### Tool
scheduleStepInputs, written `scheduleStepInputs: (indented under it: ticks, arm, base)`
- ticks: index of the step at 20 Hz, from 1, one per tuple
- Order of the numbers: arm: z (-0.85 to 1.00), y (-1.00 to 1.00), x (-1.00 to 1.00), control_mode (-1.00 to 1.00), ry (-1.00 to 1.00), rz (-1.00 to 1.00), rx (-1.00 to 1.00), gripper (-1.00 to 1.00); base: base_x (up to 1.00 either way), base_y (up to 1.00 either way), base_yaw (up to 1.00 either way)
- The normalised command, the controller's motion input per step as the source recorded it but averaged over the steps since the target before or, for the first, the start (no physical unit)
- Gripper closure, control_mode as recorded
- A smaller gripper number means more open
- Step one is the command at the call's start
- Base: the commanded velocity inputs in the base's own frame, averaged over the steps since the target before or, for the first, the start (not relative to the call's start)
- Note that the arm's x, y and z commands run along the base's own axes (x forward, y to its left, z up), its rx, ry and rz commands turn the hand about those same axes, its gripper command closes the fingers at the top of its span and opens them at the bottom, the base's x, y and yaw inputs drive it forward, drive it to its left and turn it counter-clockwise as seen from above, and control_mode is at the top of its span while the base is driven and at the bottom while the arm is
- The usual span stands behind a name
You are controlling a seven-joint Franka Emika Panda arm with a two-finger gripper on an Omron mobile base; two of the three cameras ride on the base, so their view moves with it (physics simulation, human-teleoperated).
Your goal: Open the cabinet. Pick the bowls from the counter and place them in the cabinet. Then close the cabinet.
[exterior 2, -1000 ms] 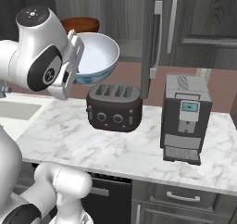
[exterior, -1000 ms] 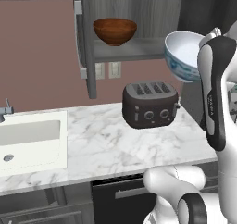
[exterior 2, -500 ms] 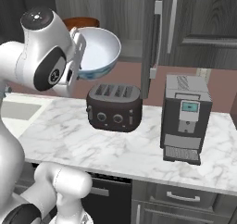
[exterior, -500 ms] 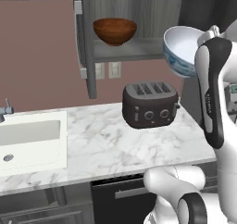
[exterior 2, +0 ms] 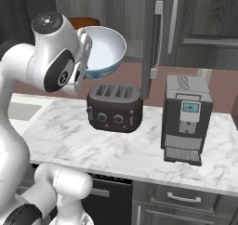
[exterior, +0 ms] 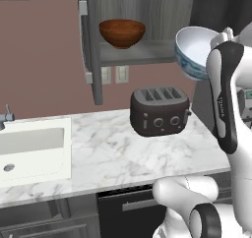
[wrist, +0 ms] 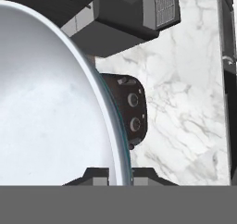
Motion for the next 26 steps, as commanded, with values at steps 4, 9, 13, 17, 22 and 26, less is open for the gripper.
scheduleStepInputs:
  ticks: [4,9,13,17,22,26]
  arm:
    - [0.0,-0.11,0.36,-1.0,0.0,0.0,0.0,1.0]
    - [0.0,-0.03,0.47,-1.0,0.03,0.0,0.0,1.0]
    - [0.0,-0.05,0.49,-1.0,0.04,0.0,0.0,1.0]
    - [0.0,-0.08,0.52,-1.0,0.08,0.0,0.0,1.0]
    - [0.01,-0.24,0.36,-1.0,0.02,0.0,0.0,1.0]
    - [0.02,-0.23,0.35,-1.0,0.0,0.0,0.0,1.0]
  base:
    - [0.0,0.0,0.0]
    - [0.0,0.0,0.0]
    - [0.0,0.0,0.0]
    - [0.0,0.0,0.0]
    - [0.0,0.0,0.0]
    - [0.0,0.0,0.0]
